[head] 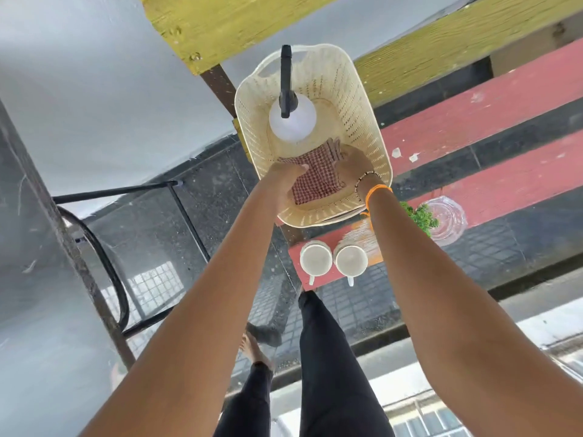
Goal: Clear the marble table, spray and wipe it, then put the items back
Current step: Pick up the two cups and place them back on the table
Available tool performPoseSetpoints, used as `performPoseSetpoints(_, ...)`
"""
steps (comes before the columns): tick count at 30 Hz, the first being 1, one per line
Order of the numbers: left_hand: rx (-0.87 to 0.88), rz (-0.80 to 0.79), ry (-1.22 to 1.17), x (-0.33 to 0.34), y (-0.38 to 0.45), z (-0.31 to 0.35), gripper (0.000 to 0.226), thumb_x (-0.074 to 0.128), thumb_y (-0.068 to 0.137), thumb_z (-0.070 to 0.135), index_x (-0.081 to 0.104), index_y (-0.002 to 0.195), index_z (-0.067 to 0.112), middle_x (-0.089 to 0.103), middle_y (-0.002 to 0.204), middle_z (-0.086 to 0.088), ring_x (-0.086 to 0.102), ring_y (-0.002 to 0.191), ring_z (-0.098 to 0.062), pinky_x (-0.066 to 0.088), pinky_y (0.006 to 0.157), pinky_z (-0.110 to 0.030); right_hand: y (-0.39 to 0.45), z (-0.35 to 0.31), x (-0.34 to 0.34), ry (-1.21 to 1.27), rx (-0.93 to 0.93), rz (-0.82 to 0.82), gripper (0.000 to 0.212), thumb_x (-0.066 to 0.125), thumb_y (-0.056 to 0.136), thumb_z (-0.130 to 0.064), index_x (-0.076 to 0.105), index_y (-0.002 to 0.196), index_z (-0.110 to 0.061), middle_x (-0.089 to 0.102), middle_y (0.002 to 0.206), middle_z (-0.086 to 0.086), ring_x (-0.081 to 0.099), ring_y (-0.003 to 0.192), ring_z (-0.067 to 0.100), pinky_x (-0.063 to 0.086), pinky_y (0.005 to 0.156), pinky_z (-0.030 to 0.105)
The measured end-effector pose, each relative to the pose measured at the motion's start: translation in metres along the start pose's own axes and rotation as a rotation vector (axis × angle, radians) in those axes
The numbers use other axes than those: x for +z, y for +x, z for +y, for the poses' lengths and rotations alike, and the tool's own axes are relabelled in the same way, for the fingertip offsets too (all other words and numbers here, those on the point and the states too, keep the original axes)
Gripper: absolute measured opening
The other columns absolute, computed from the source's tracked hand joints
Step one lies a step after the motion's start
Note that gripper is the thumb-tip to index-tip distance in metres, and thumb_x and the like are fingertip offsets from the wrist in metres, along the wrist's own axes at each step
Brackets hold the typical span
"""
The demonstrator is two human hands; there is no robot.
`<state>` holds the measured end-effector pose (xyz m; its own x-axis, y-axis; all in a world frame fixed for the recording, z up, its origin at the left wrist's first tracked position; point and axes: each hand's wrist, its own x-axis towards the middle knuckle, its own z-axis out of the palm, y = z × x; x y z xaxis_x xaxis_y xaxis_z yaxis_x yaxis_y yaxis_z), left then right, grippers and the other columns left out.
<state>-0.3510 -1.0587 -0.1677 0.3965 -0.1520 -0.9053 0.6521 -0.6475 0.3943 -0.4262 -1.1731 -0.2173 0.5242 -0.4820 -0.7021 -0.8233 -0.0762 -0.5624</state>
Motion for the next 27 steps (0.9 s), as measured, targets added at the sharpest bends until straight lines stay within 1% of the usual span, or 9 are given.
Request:
performPoseSetpoints(2, 0.055, -0.011, 0.010, -0.002, -0.016, 0.000, 0.035, 0.053, 0.092, 0.014, 0.049, 0.124, 0.001, 0.058, 0.123, -0.011, 0.053, 0.117, -0.025, 0.043, 0.096, -0.032, -0.002, -0.003, -0.006, -0.035, 0.080, -0.020, 0.040, 0.037, 0.093, -0.003, 0.046, 0.132, 0.000, 0.052, 0.133, 0.020, 0.056, 0.104, 0.030, 0.045, 0.094, 0.035)
performPoseSetpoints(4, 0.152, -0.080, -0.014, -0.001, -0.036, -0.007, 0.034, 0.047, 0.095, 0.011, 0.049, 0.128, 0.005, 0.060, 0.119, -0.007, 0.059, 0.109, -0.019, 0.048, 0.091, -0.028, -0.018, -0.004, -0.009, -0.086, 0.062, 0.007, 0.035, 0.032, 0.095, -0.003, 0.054, 0.121, 0.005, 0.056, 0.127, 0.021, 0.053, 0.115, 0.033, 0.040, 0.096, 0.036)
performPoseSetpoints(6, 0.212, -0.121, -0.004, 0.000, -0.056, -0.024, 0.029, 0.043, 0.097, 0.011, 0.053, 0.124, 0.008, 0.066, 0.104, -0.001, 0.066, 0.089, -0.011, 0.052, 0.075, -0.021, -0.045, -0.002, -0.007, -0.028, -0.050, 0.061, 0.033, 0.036, 0.092, -0.003, 0.060, 0.115, 0.000, 0.062, 0.121, 0.017, 0.056, 0.110, 0.029, 0.041, 0.090, 0.030)
performPoseSetpoints(9, 0.202, -0.087, 0.093, 0.002, -0.074, -0.061, 0.020, 0.043, 0.096, 0.011, 0.064, 0.094, 0.013, 0.066, 0.075, 0.003, 0.064, 0.055, 0.000, 0.047, 0.053, -0.013, -0.095, 0.009, 0.003, 0.123, -0.244, 0.240, 0.022, 0.045, 0.085, -0.001, 0.064, 0.095, -0.005, 0.066, 0.098, 0.008, 0.057, 0.089, 0.017, 0.038, 0.075, 0.018)
performPoseSetpoints(12, 0.118, -0.017, 0.164, 0.003, -0.080, -0.106, 0.025, 0.046, 0.094, 0.010, 0.057, 0.073, 0.018, 0.056, 0.061, 0.001, 0.054, 0.039, 0.001, 0.039, 0.045, -0.015, -0.133, 0.035, 0.016, 0.174, -0.296, 0.272, 0.015, 0.048, 0.080, 0.002, 0.061, 0.082, -0.004, 0.059, 0.078, 0.001, 0.052, 0.073, 0.015, 0.033, 0.064, 0.018)
performPoseSetpoints(18, -0.123, 0.007, 0.172, 0.015, -0.078, -0.172, 0.019, 0.049, 0.092, 0.010, 0.050, 0.075, 0.016, 0.047, 0.062, -0.001, 0.044, 0.051, -0.009, 0.034, 0.044, -0.016, -0.172, 0.115, 0.058, 0.237, 0.026, 0.348, 0.021, 0.047, 0.079, 0.003, 0.058, 0.094, -0.006, 0.054, 0.074, 0.000, 0.046, 0.067, 0.017, 0.028, 0.061, 0.023)
performPoseSetpoints(22, -0.164, -0.045, 0.224, 0.028, -0.071, -0.187, 0.010, 0.046, 0.092, 0.005, 0.046, 0.098, 0.013, 0.052, 0.070, 0.000, 0.046, 0.054, -0.009, 0.039, 0.039, -0.011, -0.177, 0.150, 0.083, 0.316, 0.269, 0.243, 0.024, 0.047, 0.087, -0.005, 0.050, 0.111, -0.005, 0.056, 0.113, 0.013, 0.053, 0.094, 0.025, 0.040, 0.077, 0.032)
performPoseSetpoints(24, -0.153, -0.070, 0.291, 0.031, -0.066, -0.191, 0.013, 0.045, 0.093, 0.007, 0.043, 0.101, 0.015, 0.055, 0.076, 0.000, 0.049, 0.057, -0.008, 0.042, 0.047, -0.016, -0.176, 0.156, 0.093, 0.337, 0.302, 0.148, 0.028, 0.047, 0.089, -0.007, 0.049, 0.117, -0.003, 0.049, 0.124, 0.017, 0.049, 0.107, 0.027, 0.041, 0.094, 0.039)
performPoseSetpoints(27, -0.137, -0.086, 0.311, 0.029, -0.056, -0.193, 0.016, 0.041, 0.093, 0.005, 0.043, 0.102, 0.018, 0.055, 0.075, 0.002, 0.052, 0.060, -0.007, 0.038, 0.055, -0.018, -0.169, 0.155, 0.099, 0.326, 0.290, 0.060, 0.009, 0.048, 0.089, -0.005, 0.056, 0.094, -0.005, 0.046, 0.109, 0.018, 0.044, 0.101, 0.026, 0.035, 0.082, 0.029)
